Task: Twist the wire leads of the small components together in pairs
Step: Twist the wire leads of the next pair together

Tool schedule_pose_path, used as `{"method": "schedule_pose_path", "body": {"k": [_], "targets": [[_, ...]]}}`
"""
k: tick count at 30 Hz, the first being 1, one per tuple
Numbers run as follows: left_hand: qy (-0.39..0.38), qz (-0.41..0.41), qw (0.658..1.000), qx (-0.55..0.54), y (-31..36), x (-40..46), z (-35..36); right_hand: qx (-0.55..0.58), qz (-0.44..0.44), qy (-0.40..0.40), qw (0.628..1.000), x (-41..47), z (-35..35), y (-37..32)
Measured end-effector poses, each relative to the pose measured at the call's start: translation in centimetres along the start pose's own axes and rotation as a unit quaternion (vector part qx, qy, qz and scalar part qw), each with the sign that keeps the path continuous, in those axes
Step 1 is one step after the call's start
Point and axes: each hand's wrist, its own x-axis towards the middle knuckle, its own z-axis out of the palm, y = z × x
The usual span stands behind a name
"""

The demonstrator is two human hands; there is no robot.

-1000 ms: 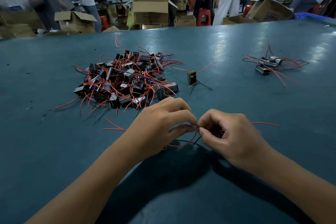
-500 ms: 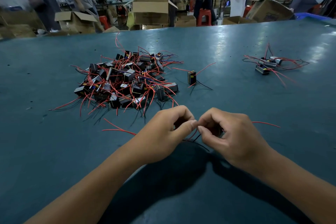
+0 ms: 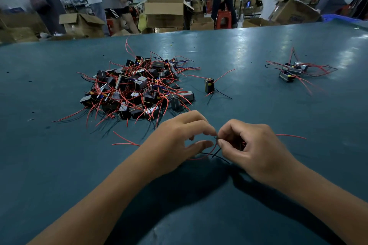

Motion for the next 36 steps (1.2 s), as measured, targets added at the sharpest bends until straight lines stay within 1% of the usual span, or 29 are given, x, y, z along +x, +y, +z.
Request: {"method": "schedule_pose_path", "body": {"k": [7, 11, 15, 19, 22, 25, 27, 28, 30, 31, 32, 33, 34, 35, 36], "targets": [[0.018, 0.062, 0.996, 0.063, -0.2, 0.0, -0.4, 0.009, -0.016, -0.01, 1.0, 0.0, -0.1, -0.3], [0.023, 0.068, 0.996, 0.055, -0.1, 0.0, -0.4, 0.013, -0.025, -0.018, 0.999, -0.2, -0.1, -0.2], [0.008, 0.02, 1.0, -0.012, 0.4, -0.1, 0.2, -0.002, -0.042, -0.008, 0.999, -0.2, -0.2, -0.4], [-0.006, -0.023, 0.999, -0.047, 0.8, -0.1, 0.3, -0.005, -0.047, 0.003, 0.999, -0.3, -0.1, -0.3], [-0.021, -0.089, 0.99, -0.112, 1.4, 0.0, 0.2, -0.028, -0.053, 0.005, 0.998, -0.3, -0.1, -0.3], [-0.045, -0.163, 0.966, -0.196, 1.6, 0.1, 0.1, -0.063, -0.073, 0.007, 0.995, -0.2, -0.2, -0.3], [-0.049, -0.219, 0.94, -0.256, 2.0, 0.1, 0.2, -0.074, -0.081, 0.006, 0.994, -0.2, -0.1, -0.5], [-0.05, -0.257, 0.918, -0.296, 2.1, 0.1, 0.2, -0.076, -0.082, 0.006, 0.994, -0.2, -0.1, -0.6], [-0.053, -0.332, 0.856, -0.392, 2.4, 0.2, 0.3, -0.08, -0.084, 0.009, 0.993, -0.1, 0.0, -0.7], [-0.052, -0.35, 0.837, -0.418, 2.4, 0.2, 0.3, -0.077, -0.082, 0.011, 0.994, -0.1, 0.0, -0.6], [-0.046, -0.347, 0.843, -0.409, 2.4, 0.3, 0.4, -0.071, -0.075, 0.012, 0.995, -0.1, 0.0, -0.6], [-0.037, -0.322, 0.875, -0.361, 2.2, 0.2, 0.4, -0.061, -0.067, 0.013, 0.996, -0.1, 0.0, -0.5], [-0.026, -0.277, 0.918, -0.283, 2.0, 0.1, 0.5, -0.049, -0.056, 0.013, 0.997, -0.1, 0.0, -0.5], [-0.014, -0.222, 0.954, -0.201, 1.8, 0.0, 0.5, -0.035, -0.045, 0.013, 0.998, -0.1, 0.0, -0.4], [0.002, -0.171, 0.976, -0.136, 1.6, 0.0, 0.5, -0.023, -0.036, 0.013, 0.999, -0.1, 0.0, -0.3]]}}
